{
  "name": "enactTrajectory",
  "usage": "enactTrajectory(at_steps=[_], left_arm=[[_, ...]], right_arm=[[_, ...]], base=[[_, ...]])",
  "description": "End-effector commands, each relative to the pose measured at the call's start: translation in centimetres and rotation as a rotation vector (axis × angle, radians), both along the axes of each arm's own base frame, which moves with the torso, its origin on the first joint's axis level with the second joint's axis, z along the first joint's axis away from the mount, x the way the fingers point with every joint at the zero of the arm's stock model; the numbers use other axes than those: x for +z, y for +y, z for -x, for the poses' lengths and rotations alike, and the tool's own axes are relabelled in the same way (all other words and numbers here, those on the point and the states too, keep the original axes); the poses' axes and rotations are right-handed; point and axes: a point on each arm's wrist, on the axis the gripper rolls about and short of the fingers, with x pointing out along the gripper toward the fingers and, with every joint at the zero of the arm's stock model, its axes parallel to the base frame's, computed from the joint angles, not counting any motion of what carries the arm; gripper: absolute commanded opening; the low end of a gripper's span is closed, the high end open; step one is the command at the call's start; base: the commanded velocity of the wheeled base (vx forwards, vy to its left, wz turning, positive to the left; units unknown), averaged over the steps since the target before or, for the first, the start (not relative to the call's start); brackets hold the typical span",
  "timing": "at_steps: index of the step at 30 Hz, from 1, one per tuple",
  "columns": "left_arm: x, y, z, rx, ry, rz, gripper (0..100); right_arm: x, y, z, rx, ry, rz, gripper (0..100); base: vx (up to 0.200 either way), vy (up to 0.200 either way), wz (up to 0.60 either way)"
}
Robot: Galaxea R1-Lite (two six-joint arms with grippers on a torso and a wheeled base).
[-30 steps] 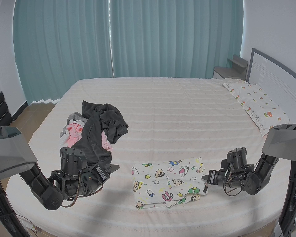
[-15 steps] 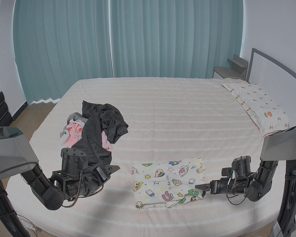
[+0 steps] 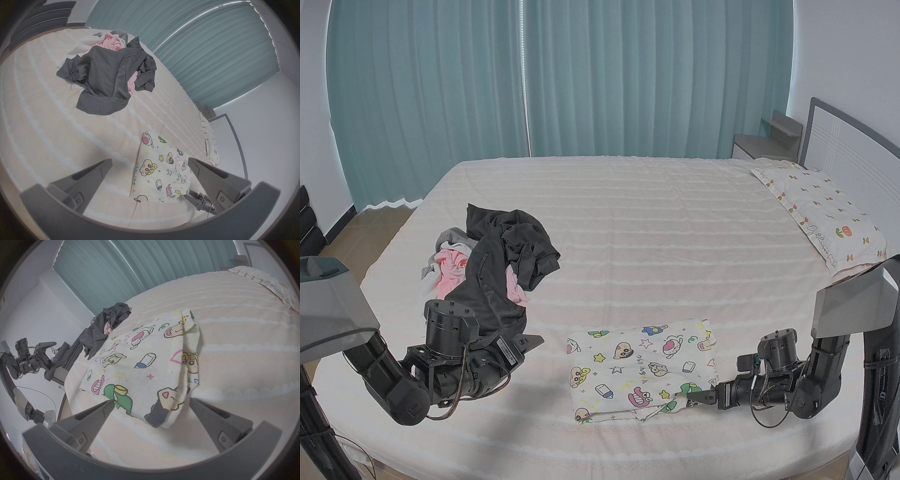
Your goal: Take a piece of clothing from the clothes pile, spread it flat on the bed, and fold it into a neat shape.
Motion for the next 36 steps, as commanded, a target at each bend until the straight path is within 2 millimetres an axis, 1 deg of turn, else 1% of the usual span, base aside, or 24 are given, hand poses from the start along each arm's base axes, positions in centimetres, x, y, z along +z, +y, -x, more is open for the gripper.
enactTrajectory(at_steps=[1,4,5,10,21,24,32,33,34,36], left_arm=[[0.0,0.0,0.0,0.000,0.001,0.000,100],[0.0,0.0,0.0,0.000,0.001,0.000,100],[0.0,0.0,0.0,0.000,0.001,0.000,100],[0.0,0.0,0.0,0.000,0.001,0.000,100],[0.0,0.0,0.0,0.000,0.001,0.000,100],[0.0,0.0,0.0,0.000,0.001,0.000,100],[0.0,0.0,0.0,0.000,0.001,0.000,100],[0.0,0.0,0.0,0.001,0.001,-0.001,100],[0.0,0.0,0.0,0.000,0.001,0.000,100],[0.0,0.0,0.0,0.001,0.000,0.000,100]], right_arm=[[-0.6,0.1,0.1,-0.004,0.002,-0.005,0],[-0.6,0.0,0.4,-0.009,0.004,-0.010,0],[-0.6,-0.2,1.0,-0.010,0.016,-0.010,0],[-0.5,-0.4,1.5,-0.009,0.007,-0.012,0],[0.3,-1.6,1.9,-0.046,-0.015,-0.020,0],[0.9,-2.0,2.1,-0.057,-0.025,-0.019,0],[0.7,-2.1,2.4,-0.049,-0.011,-0.007,0],[0.6,-2.1,2.9,-0.034,-0.004,0.008,0],[0.5,-2.1,2.9,-0.024,-0.006,0.018,100],[0.4,-2.1,3.0,-0.017,-0.012,0.030,100]], base=[[0.000,0.000,0.00],[0.000,0.000,0.00],[0.000,0.000,0.00],[0.000,0.000,0.00],[0.000,0.000,0.00],[0.000,0.000,0.00],[0.000,0.000,0.00],[0.000,0.000,0.00],[0.000,0.000,0.00],[0.000,0.000,0.00]])
